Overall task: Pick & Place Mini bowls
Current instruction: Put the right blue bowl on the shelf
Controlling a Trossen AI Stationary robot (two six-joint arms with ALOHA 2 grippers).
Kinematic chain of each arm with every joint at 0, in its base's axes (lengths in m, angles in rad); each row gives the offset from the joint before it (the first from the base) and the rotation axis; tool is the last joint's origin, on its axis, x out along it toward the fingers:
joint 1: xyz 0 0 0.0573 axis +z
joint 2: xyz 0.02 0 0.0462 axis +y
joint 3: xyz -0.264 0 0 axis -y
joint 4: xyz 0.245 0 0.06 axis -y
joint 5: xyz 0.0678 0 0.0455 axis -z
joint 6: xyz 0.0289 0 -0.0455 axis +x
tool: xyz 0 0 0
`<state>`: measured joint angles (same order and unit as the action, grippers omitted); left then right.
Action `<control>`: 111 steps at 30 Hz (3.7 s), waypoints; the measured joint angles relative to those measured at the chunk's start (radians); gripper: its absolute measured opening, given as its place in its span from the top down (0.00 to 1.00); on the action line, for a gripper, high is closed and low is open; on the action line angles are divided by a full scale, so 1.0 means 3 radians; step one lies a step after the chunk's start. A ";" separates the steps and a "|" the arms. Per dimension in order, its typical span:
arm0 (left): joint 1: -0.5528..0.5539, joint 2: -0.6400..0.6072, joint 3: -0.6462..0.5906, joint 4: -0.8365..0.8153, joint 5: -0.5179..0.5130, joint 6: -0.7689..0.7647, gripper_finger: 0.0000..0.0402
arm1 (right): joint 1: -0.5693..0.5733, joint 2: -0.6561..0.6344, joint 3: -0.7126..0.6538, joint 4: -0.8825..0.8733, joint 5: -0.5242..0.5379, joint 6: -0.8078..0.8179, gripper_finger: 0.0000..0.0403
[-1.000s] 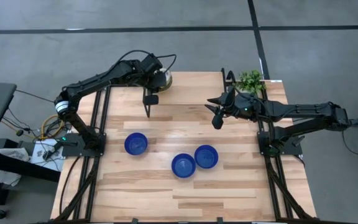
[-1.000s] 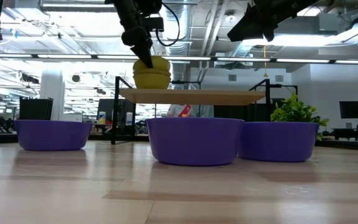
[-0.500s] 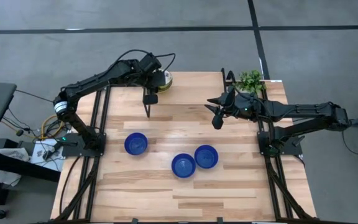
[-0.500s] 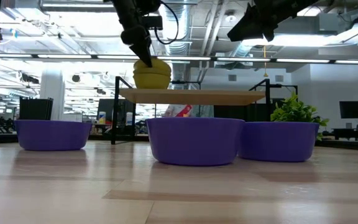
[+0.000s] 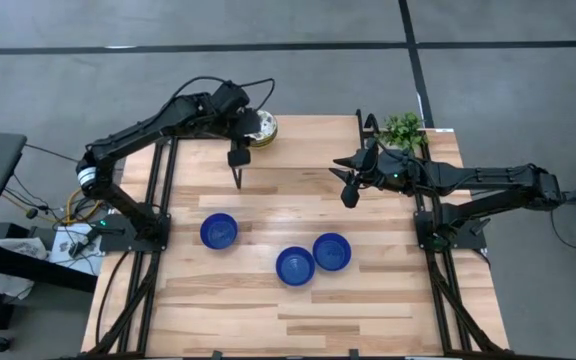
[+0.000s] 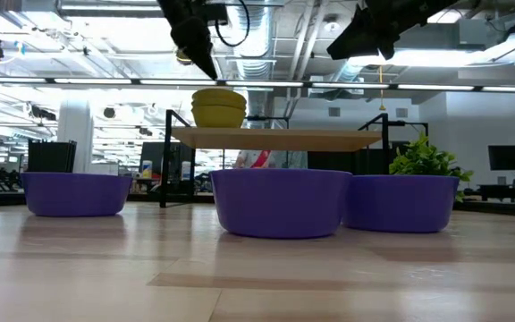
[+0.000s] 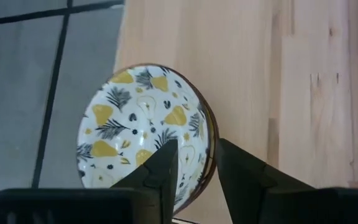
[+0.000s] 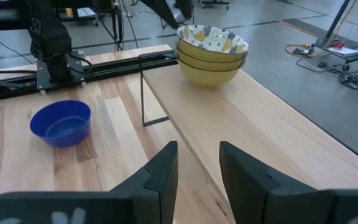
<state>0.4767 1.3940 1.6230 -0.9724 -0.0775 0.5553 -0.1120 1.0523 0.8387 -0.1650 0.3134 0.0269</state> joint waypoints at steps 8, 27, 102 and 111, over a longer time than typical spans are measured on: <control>0.0000 -0.0342 0.0000 0.0029 0.0361 -0.0583 0.73 | 0.0001 0.0000 0.0000 0.0000 -0.0001 0.0000 0.73; -0.0336 -0.1154 -0.0382 0.0040 0.0970 -0.2043 0.73 | 0.0180 0.0001 0.0001 0.0083 -0.0349 0.0060 0.73; -0.3330 -0.0217 -0.2801 0.4362 -0.1005 -0.3483 0.73 | 0.1366 0.1125 -0.0015 -0.1348 -0.0178 0.1064 0.73; -0.3311 -0.0784 -0.3040 0.4230 -0.0819 -0.2715 0.73 | 0.1189 0.1124 -0.0015 -0.1307 -0.0266 0.0771 0.73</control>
<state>-0.5167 1.1589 0.7111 0.2967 -0.3233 -0.2593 0.2449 1.3895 0.8341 -0.5570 0.2337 0.2582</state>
